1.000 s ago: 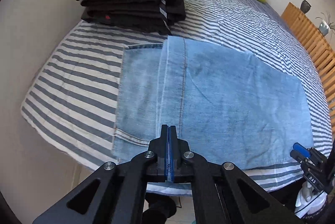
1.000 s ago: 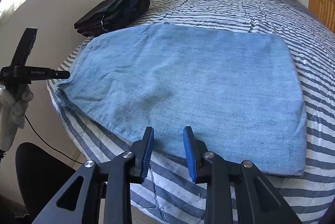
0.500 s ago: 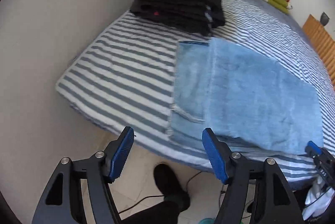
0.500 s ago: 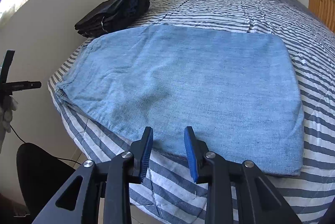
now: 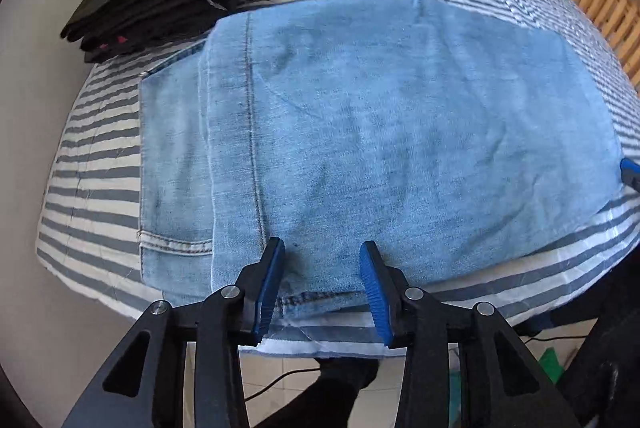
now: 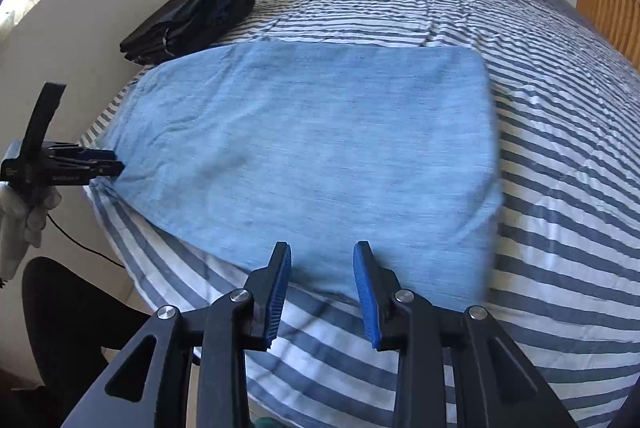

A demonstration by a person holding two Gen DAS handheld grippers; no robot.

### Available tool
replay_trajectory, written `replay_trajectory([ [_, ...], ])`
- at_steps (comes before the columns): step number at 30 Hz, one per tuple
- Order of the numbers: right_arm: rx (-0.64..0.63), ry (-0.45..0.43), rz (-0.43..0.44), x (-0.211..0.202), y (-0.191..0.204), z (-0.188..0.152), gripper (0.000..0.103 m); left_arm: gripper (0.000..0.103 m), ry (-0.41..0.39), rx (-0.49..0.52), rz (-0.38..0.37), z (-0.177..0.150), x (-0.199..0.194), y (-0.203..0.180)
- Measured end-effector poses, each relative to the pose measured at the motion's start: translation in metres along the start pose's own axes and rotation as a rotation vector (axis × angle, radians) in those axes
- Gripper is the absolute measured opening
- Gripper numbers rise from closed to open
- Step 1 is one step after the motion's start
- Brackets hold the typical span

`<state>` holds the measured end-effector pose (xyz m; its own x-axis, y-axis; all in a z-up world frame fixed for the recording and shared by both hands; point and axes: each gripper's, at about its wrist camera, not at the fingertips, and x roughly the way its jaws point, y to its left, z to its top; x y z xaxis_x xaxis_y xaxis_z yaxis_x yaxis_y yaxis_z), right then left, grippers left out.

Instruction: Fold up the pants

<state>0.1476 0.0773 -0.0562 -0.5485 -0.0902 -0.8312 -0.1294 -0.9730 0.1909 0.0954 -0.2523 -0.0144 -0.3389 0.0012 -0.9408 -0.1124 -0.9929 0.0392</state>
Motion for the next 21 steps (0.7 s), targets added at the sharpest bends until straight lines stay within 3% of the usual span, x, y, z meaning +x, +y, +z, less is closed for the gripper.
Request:
replay_trajectory([
  [3, 0.115, -0.053, 0.045, -0.019, -0.036, 0.007, 0.029, 0.040, -0.117, 0.024, -0.075, 0.017, -0.027, -0.027],
  [6, 0.193, -0.108, 0.014, -0.024, -0.056, 0.021, 0.030, 0.040, -0.164, 0.089, -0.127, 0.041, -0.022, -0.070],
  [8, 0.230, -0.120, 0.024, -0.021, -0.062, 0.029, 0.030, 0.041, -0.124, 0.160, -0.126, 0.050, 0.004, -0.095],
  [10, 0.232, -0.121, 0.002, -0.014, -0.065, 0.033, 0.030, 0.042, -0.021, 0.208, -0.038, 0.049, 0.045, -0.109],
  [11, 0.222, -0.113, -0.018, -0.009, -0.066, 0.034, 0.030, 0.042, -0.084, 0.196, -0.052, 0.049, 0.041, -0.108],
  [13, 0.224, -0.093, -0.044, -0.001, -0.075, 0.035, 0.030, 0.042, -0.046, 0.166, -0.068, 0.051, 0.040, -0.104],
  [15, 0.273, -0.083, -0.012, 0.001, -0.092, 0.032, 0.030, 0.040, -0.073, 0.126, -0.088, 0.048, 0.027, -0.103],
  [19, 0.391, -0.064, 0.106, -0.003, -0.124, 0.026, 0.030, 0.040, -0.130, 0.220, -0.146, 0.033, 0.005, -0.128],
  [21, 0.408, -0.050, 0.144, -0.005, -0.126, 0.019, 0.030, 0.041, -0.093, 0.262, -0.129, 0.020, 0.022, -0.139],
])
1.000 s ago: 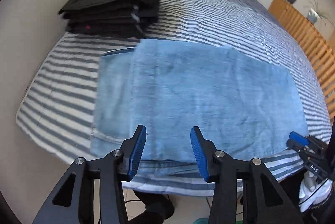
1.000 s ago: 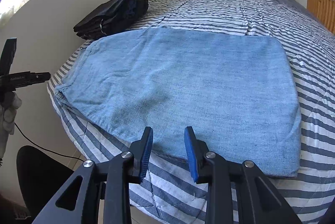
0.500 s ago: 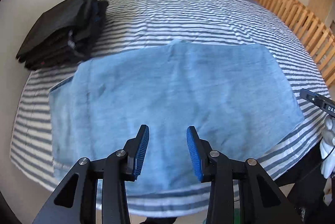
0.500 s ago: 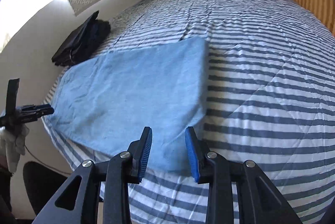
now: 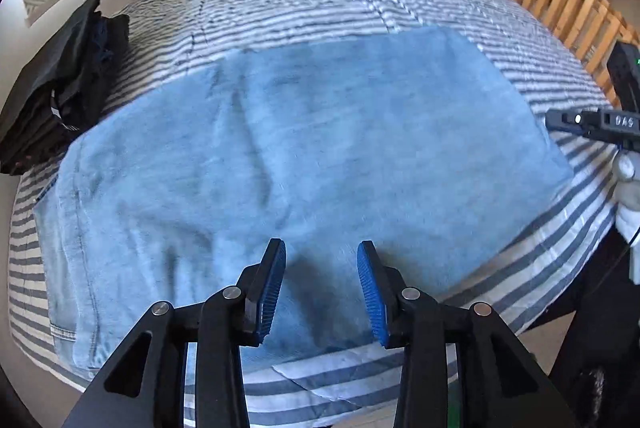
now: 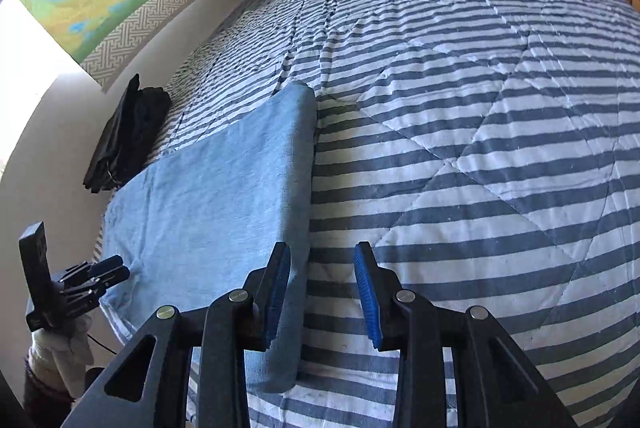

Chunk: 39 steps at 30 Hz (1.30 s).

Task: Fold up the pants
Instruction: 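Grasp the folded shirt edge with the right tool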

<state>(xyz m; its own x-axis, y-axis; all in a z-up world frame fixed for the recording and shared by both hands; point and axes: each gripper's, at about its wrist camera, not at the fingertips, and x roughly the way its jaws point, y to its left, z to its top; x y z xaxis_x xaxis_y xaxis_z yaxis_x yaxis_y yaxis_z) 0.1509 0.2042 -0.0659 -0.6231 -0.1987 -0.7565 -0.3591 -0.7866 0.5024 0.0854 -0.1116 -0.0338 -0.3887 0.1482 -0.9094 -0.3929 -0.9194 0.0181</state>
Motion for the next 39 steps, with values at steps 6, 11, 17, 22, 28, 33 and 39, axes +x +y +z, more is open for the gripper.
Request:
replay_trajectory([
  [6, -0.083, 0.097, -0.003, 0.009, 0.012, -0.037, 0.030, 0.044, -0.034, -0.038, 0.025, -0.008, 0.002, -0.008],
  [11, -0.071, 0.074, 0.055, -0.006, 0.011, -0.040, 0.028, 0.064, -0.148, 0.171, -0.010, 0.006, -0.017, -0.076],
  [17, 0.012, 0.123, 0.137, -0.002, 0.002, -0.029, 0.032, 0.065, -0.148, 0.381, -0.078, 0.023, 0.000, -0.182],
  [22, 0.062, 0.224, 0.165, 0.017, -0.001, -0.030, 0.017, 0.065, -0.115, 0.428, -0.074, 0.041, 0.027, -0.218],
  [28, 0.162, 0.227, 0.344, 0.002, -0.002, -0.016, 0.013, 0.065, -0.184, 0.446, -0.018, 0.055, 0.027, -0.243],
  [33, 0.224, 0.248, 0.421, 0.000, -0.006, -0.007, 0.013, 0.040, -0.181, 0.369, -0.006, 0.071, 0.034, -0.242],
  [39, 0.172, 0.115, 0.341, -0.012, -0.026, 0.016, 0.019, 0.024, -0.183, 0.321, -0.043, 0.071, 0.029, -0.236],
])
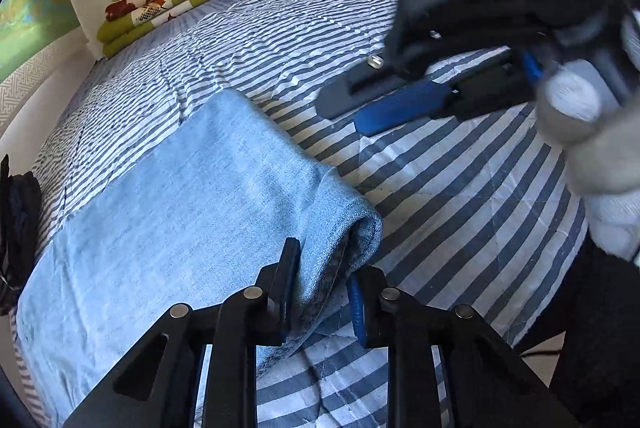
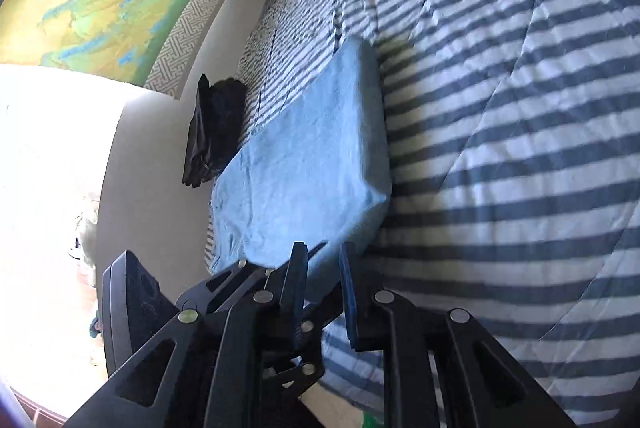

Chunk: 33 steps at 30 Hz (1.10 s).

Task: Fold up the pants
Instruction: 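Grasp the folded shirt edge with the right tool, then grasp the folded jeans edge with the left tool and lift it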

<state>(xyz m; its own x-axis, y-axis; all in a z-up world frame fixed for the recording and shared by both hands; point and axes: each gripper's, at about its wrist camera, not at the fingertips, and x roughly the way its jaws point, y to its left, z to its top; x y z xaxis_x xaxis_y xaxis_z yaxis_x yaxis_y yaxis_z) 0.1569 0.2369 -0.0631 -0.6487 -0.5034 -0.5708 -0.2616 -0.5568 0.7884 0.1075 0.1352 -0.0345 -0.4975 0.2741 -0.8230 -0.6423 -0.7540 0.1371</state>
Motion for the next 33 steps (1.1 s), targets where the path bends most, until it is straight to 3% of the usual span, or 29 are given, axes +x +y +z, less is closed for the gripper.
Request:
replay_trajectory([
  [2, 0.008, -0.031, -0.036, 0.002, -0.006, 0.020, 0.039, 0.023, -0.005, -0.019, -0.008, -0.001, -0.003, 0.001],
  [4, 0.004, -0.013, -0.051, 0.017, -0.007, 0.043, 0.048, 0.022, -0.012, -0.041, -0.018, -0.002, -0.007, 0.003],
  [11, 0.002, 0.051, -0.106, 0.081, 0.001, 0.098, 0.047, 0.020, -0.029, -0.139, -0.061, -0.003, -0.016, 0.013],
  [12, 0.024, 0.062, -0.110, 0.091, 0.001, 0.101, 0.046, 0.020, -0.032, -0.145, -0.059, -0.003, -0.017, 0.014],
  [14, 0.066, 0.073, -0.096, 0.100, -0.002, 0.102, 0.012, 0.019, -0.041, -0.159, -0.055, -0.003, -0.021, 0.014],
  [16, 0.096, 0.045, -0.059, 0.094, -0.001, 0.102, 0.008, 0.019, -0.058, -0.177, -0.061, -0.001, -0.027, 0.016],
  [18, 0.103, 0.021, -0.037, 0.083, 0.006, 0.103, 0.006, 0.019, -0.091, -0.200, -0.070, -0.001, -0.038, 0.022],
  [21, 0.071, -0.003, -0.071, 0.072, 0.030, 0.105, 0.005, 0.017, -0.146, -0.259, -0.094, -0.007, -0.062, 0.039],
  [28, -0.041, -0.074, -0.096, 0.064, 0.126, 0.096, 0.005, 0.016, -0.214, -0.348, -0.139, -0.039, -0.120, 0.085],
  [33, -0.121, -0.088, -0.117, 0.085, 0.193, 0.084, 0.005, 0.014, -0.262, -0.368, -0.089, -0.071, -0.158, 0.121],
])
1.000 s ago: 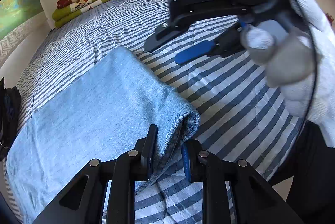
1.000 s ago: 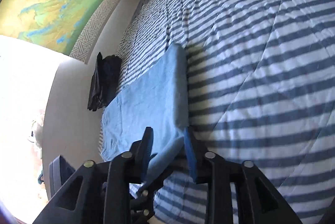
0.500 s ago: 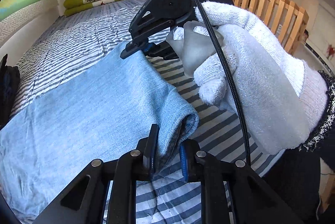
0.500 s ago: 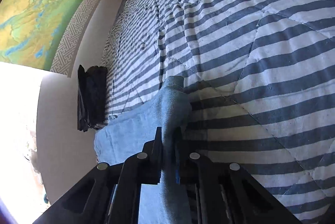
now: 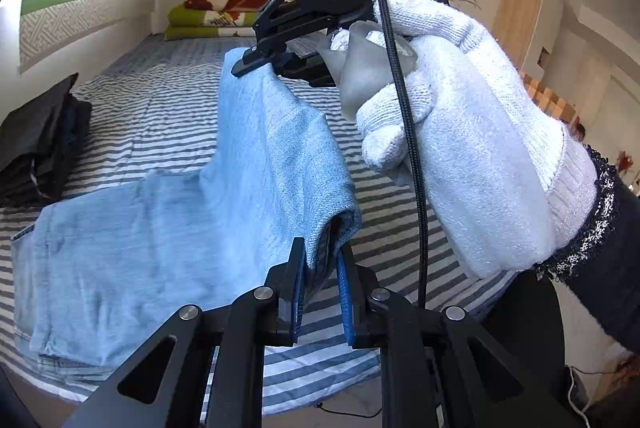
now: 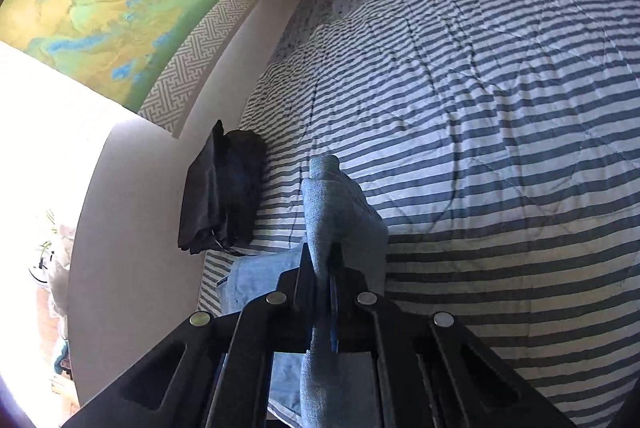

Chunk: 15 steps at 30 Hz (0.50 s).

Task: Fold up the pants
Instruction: 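Grasp the folded jeans edge with the left tool and lift it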

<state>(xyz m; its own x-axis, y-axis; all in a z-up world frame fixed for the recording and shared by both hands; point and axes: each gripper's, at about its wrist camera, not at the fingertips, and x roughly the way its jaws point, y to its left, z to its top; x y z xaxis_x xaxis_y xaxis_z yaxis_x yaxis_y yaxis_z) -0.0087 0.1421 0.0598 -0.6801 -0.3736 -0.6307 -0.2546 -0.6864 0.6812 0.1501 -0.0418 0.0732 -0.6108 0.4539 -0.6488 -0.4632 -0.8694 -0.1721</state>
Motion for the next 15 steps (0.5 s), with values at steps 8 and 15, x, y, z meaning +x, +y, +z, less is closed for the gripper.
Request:
replay_trajectory([
  [8, -0.099, 0.042, -0.023, 0.058, 0.087, -0.015, 0.005, 0.010, -0.071, -0.199, 0.049, -0.026, -0.059, 0.102],
  [15, -0.196, 0.144, -0.068, 0.151, 0.151, -0.046, 0.005, 0.009, -0.051, -0.410, 0.101, -0.084, -0.075, 0.199],
])
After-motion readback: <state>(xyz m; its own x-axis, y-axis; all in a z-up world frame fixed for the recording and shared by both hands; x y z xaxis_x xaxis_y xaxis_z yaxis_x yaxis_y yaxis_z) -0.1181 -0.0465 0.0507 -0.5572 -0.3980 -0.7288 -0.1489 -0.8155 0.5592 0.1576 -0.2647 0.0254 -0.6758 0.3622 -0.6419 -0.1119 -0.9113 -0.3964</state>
